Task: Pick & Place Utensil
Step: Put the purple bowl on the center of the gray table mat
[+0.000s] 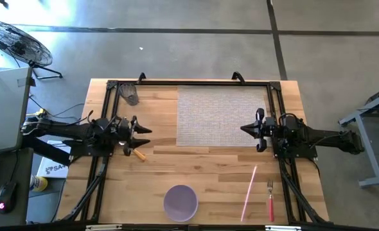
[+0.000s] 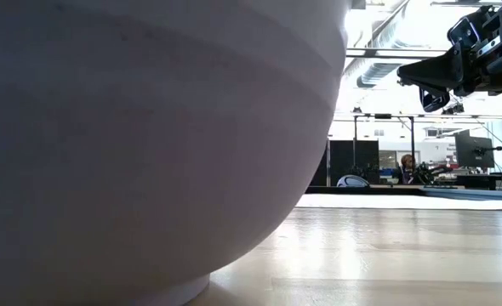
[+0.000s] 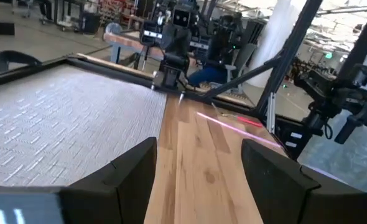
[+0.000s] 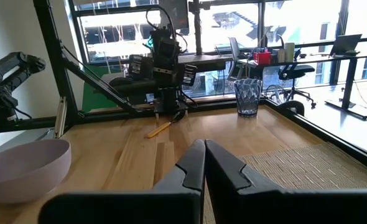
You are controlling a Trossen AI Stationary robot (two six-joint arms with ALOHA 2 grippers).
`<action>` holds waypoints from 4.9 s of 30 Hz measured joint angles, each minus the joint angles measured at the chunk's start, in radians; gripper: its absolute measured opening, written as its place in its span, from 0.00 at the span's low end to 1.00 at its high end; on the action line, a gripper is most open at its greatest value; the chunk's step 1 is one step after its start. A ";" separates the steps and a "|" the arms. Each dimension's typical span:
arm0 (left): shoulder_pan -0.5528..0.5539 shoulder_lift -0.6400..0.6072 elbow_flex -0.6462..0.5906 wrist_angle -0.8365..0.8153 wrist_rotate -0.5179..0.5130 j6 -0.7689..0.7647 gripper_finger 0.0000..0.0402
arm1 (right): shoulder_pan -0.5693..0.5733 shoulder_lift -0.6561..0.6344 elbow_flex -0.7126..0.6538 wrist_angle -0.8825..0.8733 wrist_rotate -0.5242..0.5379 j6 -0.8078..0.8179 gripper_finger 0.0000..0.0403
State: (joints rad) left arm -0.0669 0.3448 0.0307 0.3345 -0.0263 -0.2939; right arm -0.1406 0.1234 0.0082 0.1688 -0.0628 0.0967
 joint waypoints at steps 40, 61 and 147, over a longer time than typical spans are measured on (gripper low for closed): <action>-0.491 1.016 0.771 -0.317 -0.305 -0.116 0.58 | 0.000 0.000 0.000 -0.001 0.000 0.000 0.01; -0.608 1.153 0.841 -0.339 -0.404 -0.220 0.58 | 0.000 0.001 0.000 -0.006 0.000 0.000 0.00; -0.420 1.459 1.136 -0.713 -0.258 -0.478 0.03 | 0.000 0.001 0.000 -0.008 0.000 0.000 0.01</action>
State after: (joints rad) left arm -0.4866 1.8038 1.1671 -0.3785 -0.2843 -0.7720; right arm -0.1404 0.1242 0.0082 0.1608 -0.0630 0.0966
